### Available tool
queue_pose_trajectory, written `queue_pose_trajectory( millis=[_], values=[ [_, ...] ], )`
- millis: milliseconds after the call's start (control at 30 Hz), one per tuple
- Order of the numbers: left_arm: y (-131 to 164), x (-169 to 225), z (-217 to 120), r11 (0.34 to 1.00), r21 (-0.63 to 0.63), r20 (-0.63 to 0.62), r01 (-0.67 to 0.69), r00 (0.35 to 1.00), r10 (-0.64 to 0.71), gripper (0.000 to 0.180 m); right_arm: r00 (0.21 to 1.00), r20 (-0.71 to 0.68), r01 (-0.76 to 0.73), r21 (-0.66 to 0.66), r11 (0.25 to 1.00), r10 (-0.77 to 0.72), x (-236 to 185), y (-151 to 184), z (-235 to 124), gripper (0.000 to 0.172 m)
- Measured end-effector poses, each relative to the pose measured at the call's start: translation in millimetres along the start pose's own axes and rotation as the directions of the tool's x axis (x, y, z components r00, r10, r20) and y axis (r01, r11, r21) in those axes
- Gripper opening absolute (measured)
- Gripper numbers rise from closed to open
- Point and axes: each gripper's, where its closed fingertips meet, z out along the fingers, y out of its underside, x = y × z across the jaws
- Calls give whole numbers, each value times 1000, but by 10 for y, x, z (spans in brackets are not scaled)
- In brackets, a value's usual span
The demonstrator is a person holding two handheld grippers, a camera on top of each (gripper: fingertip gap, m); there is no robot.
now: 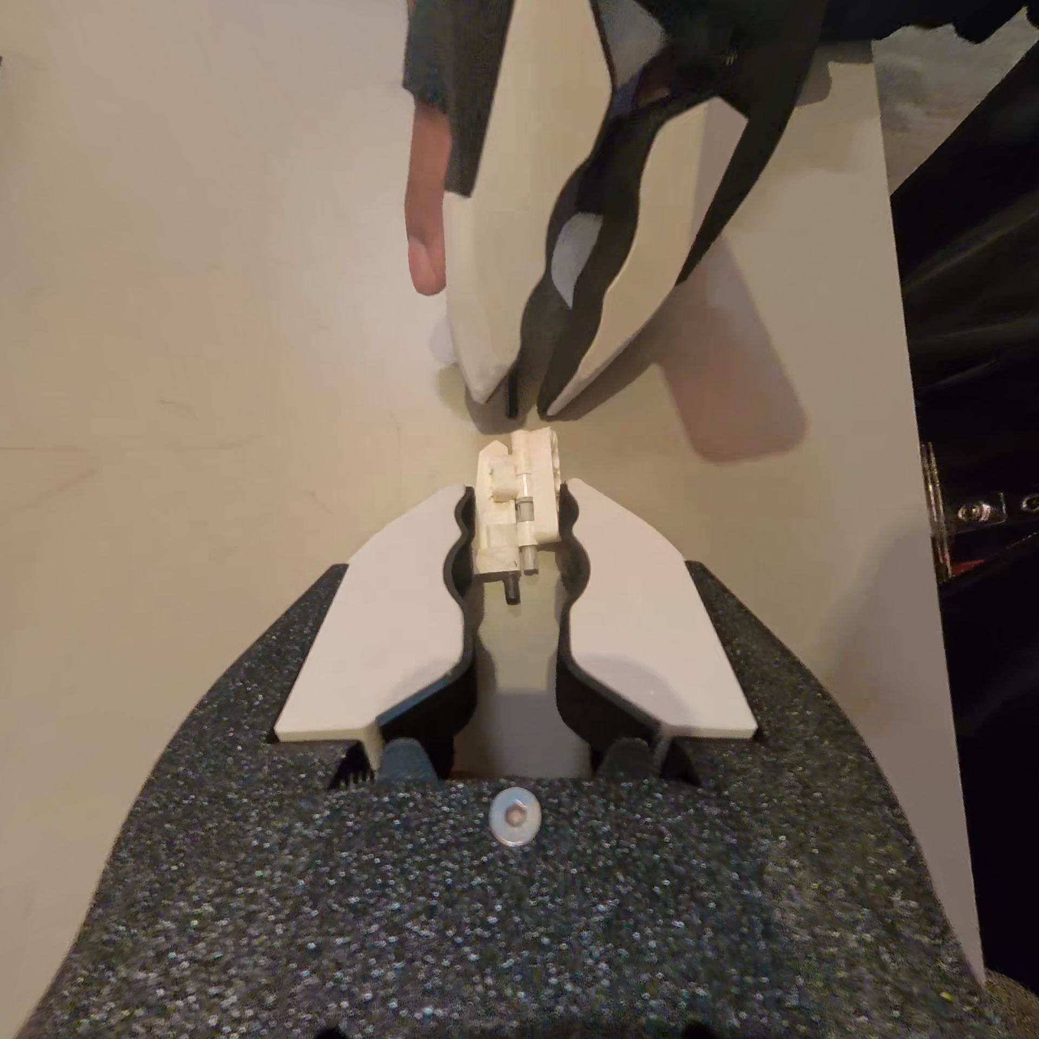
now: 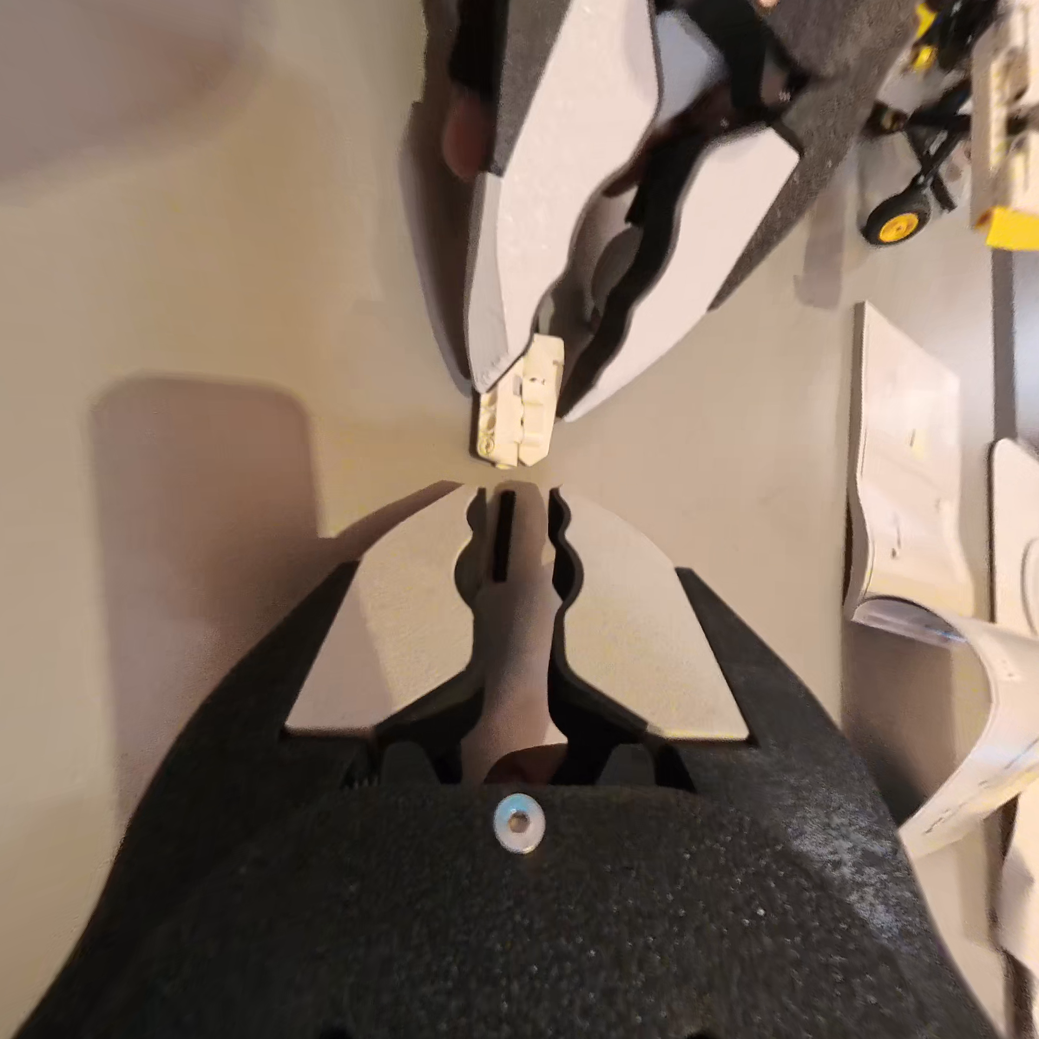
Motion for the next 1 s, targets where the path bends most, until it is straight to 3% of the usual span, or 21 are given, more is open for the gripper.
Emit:
queue_pose_trajectory(
  millis=[433,667,767,1000],
  values=[
    [19,-3,13,1000,-13,4,-6,1000,6,28,983,-98,153,-22,988,-154,25,-108,117,6],
    [74,-13,2,997,-82,69,1,998,5,30,992,-80,94,-13,996,-95,39,-101,104,12],
    [87,-3,-4,992,-113,104,-54,992,66,30,999,-24,39,12,999,-39,-2,-112,87,15],
    [100,54,-16,997,-70,71,-38,997,43,30,994,67,-87,32,996,84,-90,-202,112,27]
  ],
)
